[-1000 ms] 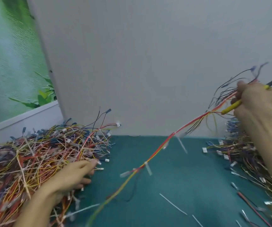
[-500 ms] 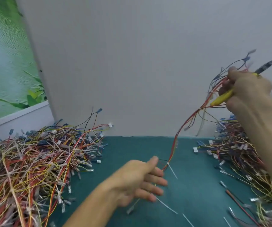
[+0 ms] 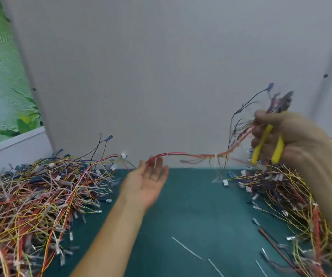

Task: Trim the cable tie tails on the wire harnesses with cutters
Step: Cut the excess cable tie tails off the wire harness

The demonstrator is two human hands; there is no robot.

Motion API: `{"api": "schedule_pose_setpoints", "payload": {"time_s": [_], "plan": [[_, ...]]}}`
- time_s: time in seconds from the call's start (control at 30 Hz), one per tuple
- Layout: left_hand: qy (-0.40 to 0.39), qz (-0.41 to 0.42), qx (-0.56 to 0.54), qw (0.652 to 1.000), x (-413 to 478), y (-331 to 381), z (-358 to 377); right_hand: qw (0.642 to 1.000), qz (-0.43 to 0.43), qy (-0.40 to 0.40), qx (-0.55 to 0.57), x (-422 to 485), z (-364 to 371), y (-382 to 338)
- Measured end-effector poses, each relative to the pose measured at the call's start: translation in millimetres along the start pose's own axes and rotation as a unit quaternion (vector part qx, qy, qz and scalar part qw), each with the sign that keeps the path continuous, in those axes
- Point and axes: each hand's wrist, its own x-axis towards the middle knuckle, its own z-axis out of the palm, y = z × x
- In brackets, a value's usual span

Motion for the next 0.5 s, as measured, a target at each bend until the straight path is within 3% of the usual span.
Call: {"api": "schedule_pose_setpoints", "payload": {"time_s": [0.1, 0.17, 0.27, 0.33, 0.37, 0.43, 0.5], "plan": [[-0.015, 0.015, 0.088, 0.996, -6.1, 14.2, 2.4, 0.994, 0.050, -0.019, -0.097, 6.1, 1.5, 24.4], [-0.021, 0.018, 0.166, 0.986, -11.2, 19.2, 1.8, 0.992, 0.064, -0.057, -0.091, 6.1, 10.1, 38.8], [-0.025, 0.075, 0.256, 0.963, -14.6, 26.1, 1.3, 0.987, 0.031, -0.148, 0.058, 6.8, 19.7, 46.4], [-0.022, 0.120, 0.295, 0.948, -14.4, 30.7, -0.3, 0.978, 0.021, -0.160, 0.132, 10.0, 21.6, 46.8], [-0.017, 0.138, 0.321, 0.937, -14.5, 31.8, -1.8, 0.984, 0.024, -0.131, 0.116, 12.8, 21.1, 49.1], [0.003, 0.160, 0.386, 0.908, -14.6, 29.7, -7.9, 0.998, 0.032, -0.043, -0.030, 16.5, 15.4, 60.6], [0.031, 0.160, 0.448, 0.879, -14.2, 21.8, -19.7, 0.969, 0.035, 0.010, -0.245, 16.2, 2.7, 79.4]]}}
